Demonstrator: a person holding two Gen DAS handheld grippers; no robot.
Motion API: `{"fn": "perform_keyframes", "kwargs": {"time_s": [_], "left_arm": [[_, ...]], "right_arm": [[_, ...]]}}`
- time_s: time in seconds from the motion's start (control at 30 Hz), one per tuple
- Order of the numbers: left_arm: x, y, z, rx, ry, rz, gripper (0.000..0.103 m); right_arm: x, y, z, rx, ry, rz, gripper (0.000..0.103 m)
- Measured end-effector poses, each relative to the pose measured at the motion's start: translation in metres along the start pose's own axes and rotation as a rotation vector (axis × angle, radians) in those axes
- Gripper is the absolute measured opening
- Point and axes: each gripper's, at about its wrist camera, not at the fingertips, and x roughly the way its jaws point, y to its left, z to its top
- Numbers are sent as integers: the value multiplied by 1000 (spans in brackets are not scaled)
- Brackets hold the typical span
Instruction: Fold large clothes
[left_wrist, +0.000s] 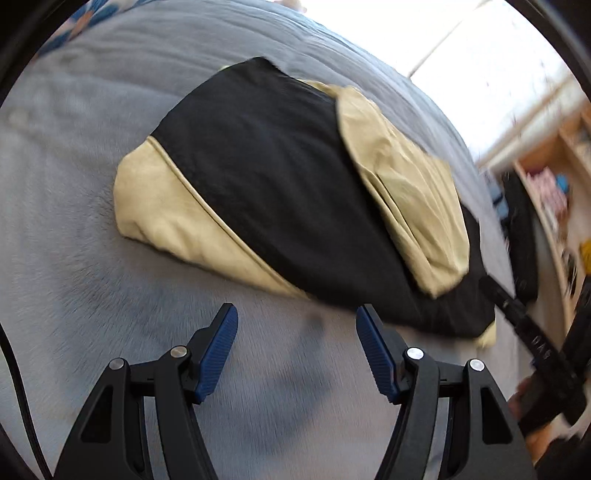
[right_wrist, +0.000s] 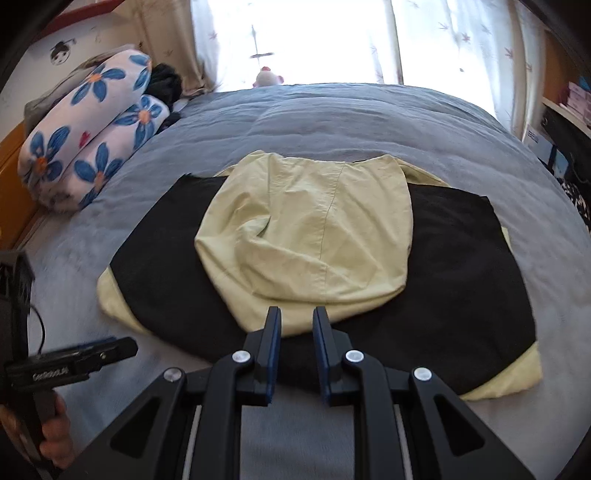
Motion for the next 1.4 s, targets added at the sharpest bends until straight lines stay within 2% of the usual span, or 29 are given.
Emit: {"fn": "perform_keyframes", "kwargs": {"time_s": [0.13,0.4,0.43,0.47,0.53,0.57,0.63,0.7,0.77,0.87,0.93,1.07,1.2,1.27,1.4], "left_arm": [[18,17,13,-83,-59,-40,65],[38,17,48,-128,-186,-47,66],[36,16,50,-133,-203,-37,54],[35,14,54,-138,-229,-18,35],[30,13,59,-136,-269,-2,16],[26,9,60,-128,-289,-4,12],[16,-6,59,-69,-338,34,8],[3,-33,55,46,-411,105,7],[-8,-57,49,138,-463,145,6],[-23,-96,41,252,-523,134,6],[-29,-119,37,325,-547,126,6],[-33,-170,28,466,-572,106,6],[-25,-227,14,610,-580,77,6],[-19,-256,1,665,-568,45,6],[9,-308,-23,750,-514,-9,6]], "right_arm": [[19,5,13,-10,-42,-19,17],[42,3,39,0,-54,-9,17],[46,4,41,-4,-52,-11,17],[48,5,42,-8,-53,-12,17],[56,8,43,-24,-49,-15,17],[60,9,43,-31,-44,-17,17],[72,12,39,-45,-20,-10,17],[84,13,31,-56,16,6,17],[96,15,22,-61,64,17,17],[96,14,11,-56,41,19,17],[93,5,8,0,41,59,17],[85,-22,4,122,65,191,17],[55,-52,-7,240,73,297,17],[27,-78,-17,309,55,249,17],[-14,-135,-39,408,18,28,17]]}}
